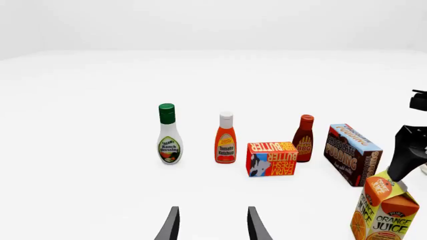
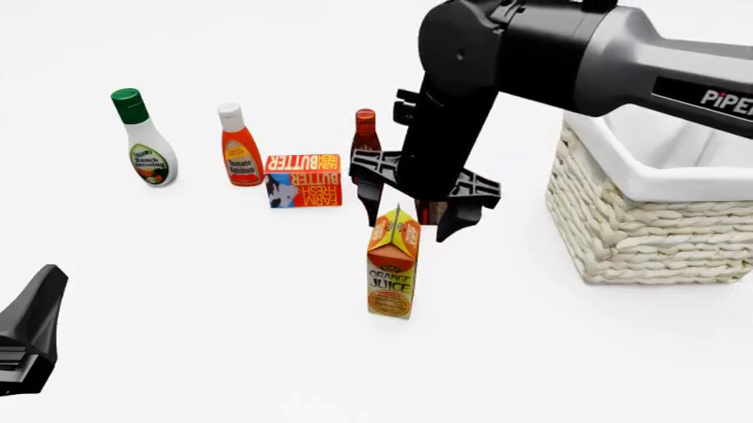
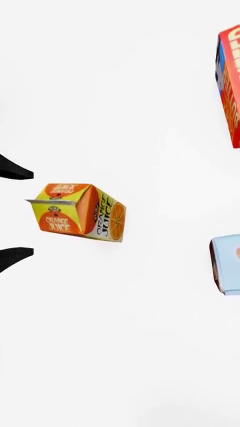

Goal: Pick the orange juice and place it in the basket.

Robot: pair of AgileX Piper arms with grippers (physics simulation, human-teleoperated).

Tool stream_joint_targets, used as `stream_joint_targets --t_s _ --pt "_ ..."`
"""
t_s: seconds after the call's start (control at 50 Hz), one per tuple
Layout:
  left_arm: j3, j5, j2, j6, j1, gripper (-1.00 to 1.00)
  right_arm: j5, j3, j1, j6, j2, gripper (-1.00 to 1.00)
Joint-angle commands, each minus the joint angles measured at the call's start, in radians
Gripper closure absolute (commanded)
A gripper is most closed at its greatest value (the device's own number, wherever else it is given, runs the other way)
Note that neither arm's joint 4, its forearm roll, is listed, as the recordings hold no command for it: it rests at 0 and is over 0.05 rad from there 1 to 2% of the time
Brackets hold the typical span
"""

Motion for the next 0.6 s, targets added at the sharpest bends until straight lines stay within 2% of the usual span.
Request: stream_joint_targets --t_s 0.02,0.6 --pt "0.001 -0.002 0.001 0.0 0.008 -1.0 0.0 -0.001 -0.003 -0.006 0.013 -1.0" --pt "0.001 -0.002 0.001 0.0 0.008 -1.0 0.0 -0.022 -0.006 -0.028 0.045 -1.0"
